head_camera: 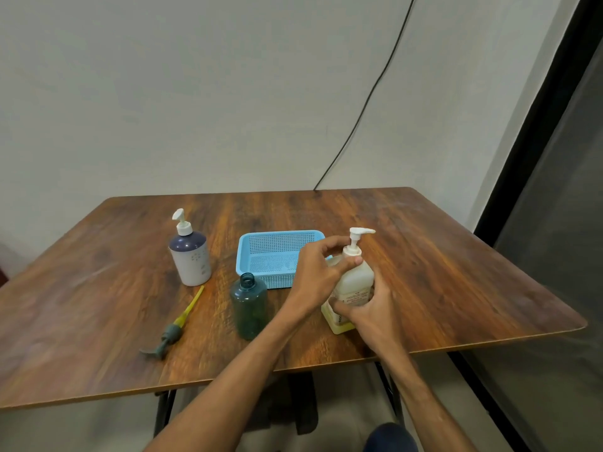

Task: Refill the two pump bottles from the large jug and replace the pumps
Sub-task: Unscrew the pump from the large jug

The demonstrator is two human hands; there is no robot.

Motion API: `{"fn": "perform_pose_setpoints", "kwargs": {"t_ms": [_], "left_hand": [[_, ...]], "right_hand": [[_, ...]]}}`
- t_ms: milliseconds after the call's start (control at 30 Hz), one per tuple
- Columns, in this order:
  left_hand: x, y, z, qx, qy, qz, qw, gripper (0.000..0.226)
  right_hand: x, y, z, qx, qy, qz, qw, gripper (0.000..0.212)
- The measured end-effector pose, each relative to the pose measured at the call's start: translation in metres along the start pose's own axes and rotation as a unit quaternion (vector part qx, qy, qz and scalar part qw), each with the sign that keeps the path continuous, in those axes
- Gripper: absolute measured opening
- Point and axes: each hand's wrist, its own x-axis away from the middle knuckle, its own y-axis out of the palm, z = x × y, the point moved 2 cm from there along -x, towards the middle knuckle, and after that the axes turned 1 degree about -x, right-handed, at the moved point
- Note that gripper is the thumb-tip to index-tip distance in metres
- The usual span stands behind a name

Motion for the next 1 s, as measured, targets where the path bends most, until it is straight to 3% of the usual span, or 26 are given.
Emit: {"fn": "perform_pose_setpoints", "kwargs": {"t_ms": [167, 367, 467, 633, 733, 833, 1000], "left_hand": [[0.0, 0.011, 0.001, -0.011, -0.01, 0.066, 0.998, 0.039], [0.004, 0.004, 0.001, 0.024, -0.016, -0.109, 0.994, 0.022], [-0.001, 0.0, -0.003, 0.021, 0.011, -0.058, 0.998, 0.022], [-0.003, 0.009, 0.001, 0.006, -0.026, 0.057, 0.998, 0.039], [-0.002, 0.011, 0.003, -0.005, -0.056, -0.001, 0.998, 0.043], [0.001, 0.002, 0.001, 0.028, -0.032, -0.094, 0.995, 0.029], [-0.002, -0.005, -0.004, 0.033, -0.036, -0.023, 0.999, 0.026]], "right_hand": [[-0.002, 0.002, 0.002, -0.001, 0.017, -0.014, 1.0, 0.099], [-0.001, -0.001, -0.001, 0.0, 0.002, -0.005, 1.0, 0.09], [-0.001, -0.002, -0.001, 0.002, 0.003, -0.004, 1.0, 0.086], [-0.001, -0.002, -0.001, 0.008, 0.009, -0.007, 1.0, 0.091], [-0.001, -0.001, -0.001, 0.008, 0.008, -0.006, 1.0, 0.098], [0.001, -0.002, -0.004, 0.004, 0.0, 0.001, 1.0, 0.093], [0.002, -0.002, -0.005, -0.004, 0.001, -0.003, 1.0, 0.089]]}}
